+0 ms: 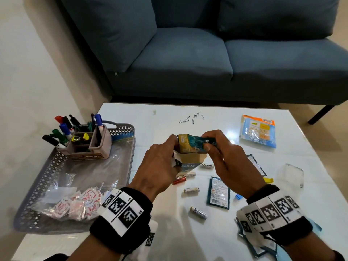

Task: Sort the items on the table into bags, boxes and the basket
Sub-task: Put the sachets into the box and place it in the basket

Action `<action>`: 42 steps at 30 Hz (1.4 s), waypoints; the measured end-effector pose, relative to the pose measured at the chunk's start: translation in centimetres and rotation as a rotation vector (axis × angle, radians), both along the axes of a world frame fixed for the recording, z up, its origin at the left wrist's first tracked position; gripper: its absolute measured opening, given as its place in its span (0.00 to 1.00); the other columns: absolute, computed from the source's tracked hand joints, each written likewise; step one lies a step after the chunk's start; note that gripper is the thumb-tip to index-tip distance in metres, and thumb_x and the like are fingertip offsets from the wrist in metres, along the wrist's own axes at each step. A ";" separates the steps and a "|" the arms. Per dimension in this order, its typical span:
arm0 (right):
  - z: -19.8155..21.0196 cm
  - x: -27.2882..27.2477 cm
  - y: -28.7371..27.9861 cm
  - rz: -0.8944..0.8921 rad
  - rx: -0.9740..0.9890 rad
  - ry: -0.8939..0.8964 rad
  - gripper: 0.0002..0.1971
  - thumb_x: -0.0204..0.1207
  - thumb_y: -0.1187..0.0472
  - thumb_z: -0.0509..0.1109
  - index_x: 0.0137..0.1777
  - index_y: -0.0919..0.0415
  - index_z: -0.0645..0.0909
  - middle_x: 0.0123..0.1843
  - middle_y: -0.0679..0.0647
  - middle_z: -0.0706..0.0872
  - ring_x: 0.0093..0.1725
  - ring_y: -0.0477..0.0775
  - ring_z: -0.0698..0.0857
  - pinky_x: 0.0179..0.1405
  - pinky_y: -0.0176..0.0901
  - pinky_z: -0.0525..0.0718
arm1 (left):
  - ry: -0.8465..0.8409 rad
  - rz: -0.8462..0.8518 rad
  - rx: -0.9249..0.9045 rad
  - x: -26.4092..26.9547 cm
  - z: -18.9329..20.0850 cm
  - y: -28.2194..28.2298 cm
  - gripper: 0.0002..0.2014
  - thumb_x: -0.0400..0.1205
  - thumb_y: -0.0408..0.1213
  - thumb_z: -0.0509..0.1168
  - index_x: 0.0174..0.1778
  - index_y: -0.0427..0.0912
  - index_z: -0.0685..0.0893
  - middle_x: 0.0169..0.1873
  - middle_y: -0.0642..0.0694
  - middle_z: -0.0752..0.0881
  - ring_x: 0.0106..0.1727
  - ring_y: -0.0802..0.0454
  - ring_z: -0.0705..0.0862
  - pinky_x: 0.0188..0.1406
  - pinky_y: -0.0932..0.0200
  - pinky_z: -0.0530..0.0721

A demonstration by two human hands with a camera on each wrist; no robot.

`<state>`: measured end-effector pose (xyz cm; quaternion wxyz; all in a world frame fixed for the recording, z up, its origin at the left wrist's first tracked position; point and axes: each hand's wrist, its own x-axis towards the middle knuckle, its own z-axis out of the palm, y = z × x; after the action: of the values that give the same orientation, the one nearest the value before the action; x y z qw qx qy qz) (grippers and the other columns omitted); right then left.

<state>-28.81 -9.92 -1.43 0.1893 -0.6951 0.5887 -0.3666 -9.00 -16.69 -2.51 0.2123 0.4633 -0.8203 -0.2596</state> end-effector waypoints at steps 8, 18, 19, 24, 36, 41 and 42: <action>-0.1 -1.8 0.0 -0.030 -0.088 0.181 0.09 0.89 0.65 0.62 0.64 0.55 0.79 0.54 0.49 0.83 0.42 0.45 0.82 0.40 0.34 0.79 | 0.084 0.043 0.048 0.3 0.0 -0.1 0.24 0.71 0.33 0.82 0.51 0.57 0.76 0.41 0.56 0.88 0.41 0.55 0.86 0.42 0.48 0.88; -1.3 -0.8 0.2 -0.066 -0.043 0.280 0.17 0.82 0.62 0.73 0.66 0.46 0.75 0.54 0.47 0.86 0.52 0.52 0.83 0.48 0.51 0.86 | 0.168 -0.047 0.144 -0.8 -0.1 2.0 0.21 0.72 0.35 0.82 0.50 0.55 0.78 0.43 0.56 0.89 0.42 0.55 0.87 0.45 0.54 0.89; -1.3 -0.7 0.3 -0.085 -0.053 0.246 0.14 0.81 0.60 0.75 0.61 0.47 0.77 0.50 0.46 0.86 0.51 0.52 0.83 0.47 0.53 0.85 | 0.192 -0.037 0.170 -0.9 0.1 2.1 0.21 0.71 0.35 0.83 0.50 0.54 0.79 0.41 0.55 0.89 0.40 0.56 0.88 0.42 0.59 0.89; -1.4 -1.2 -0.1 -0.106 -0.124 0.288 0.09 0.71 0.64 0.83 0.44 0.54 0.86 0.42 0.46 0.87 0.46 0.50 0.78 0.42 0.42 0.79 | 0.253 -0.022 0.256 -1.1 0.5 2.6 0.21 0.69 0.30 0.82 0.50 0.50 0.81 0.27 0.58 0.84 0.30 0.61 0.86 0.35 0.66 0.86; -2.0 -3.0 -0.5 -0.376 0.147 -0.186 0.06 0.81 0.58 0.75 0.56 0.54 0.89 0.50 0.48 0.89 0.44 0.46 0.89 0.45 0.45 0.89 | 0.309 0.148 0.291 0.0 0.5 1.0 0.26 0.69 0.32 0.85 0.55 0.53 0.79 0.45 0.54 0.92 0.44 0.64 0.91 0.41 0.64 0.90; -5.1 -3.3 0.6 -0.203 0.701 0.445 0.36 0.74 0.51 0.81 0.80 0.54 0.72 0.71 0.57 0.76 0.71 0.59 0.79 0.70 0.51 0.79 | 0.341 0.237 0.293 0.6 0.8 0.5 0.25 0.72 0.39 0.84 0.58 0.50 0.78 0.44 0.57 0.91 0.42 0.68 0.91 0.39 0.65 0.90; -5.6 -3.2 0.7 -0.179 0.737 0.460 0.39 0.73 0.52 0.82 0.82 0.53 0.69 0.73 0.58 0.74 0.73 0.60 0.77 0.71 0.52 0.78 | 0.333 0.253 0.284 0.7 0.9 0.5 0.25 0.72 0.41 0.84 0.57 0.49 0.78 0.43 0.58 0.90 0.42 0.67 0.91 0.39 0.65 0.90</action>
<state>-31.97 -9.26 -7.02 0.2562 -0.5908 0.7648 0.0171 -8.34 -16.17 -1.61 0.3081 0.5383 -0.6648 -0.4163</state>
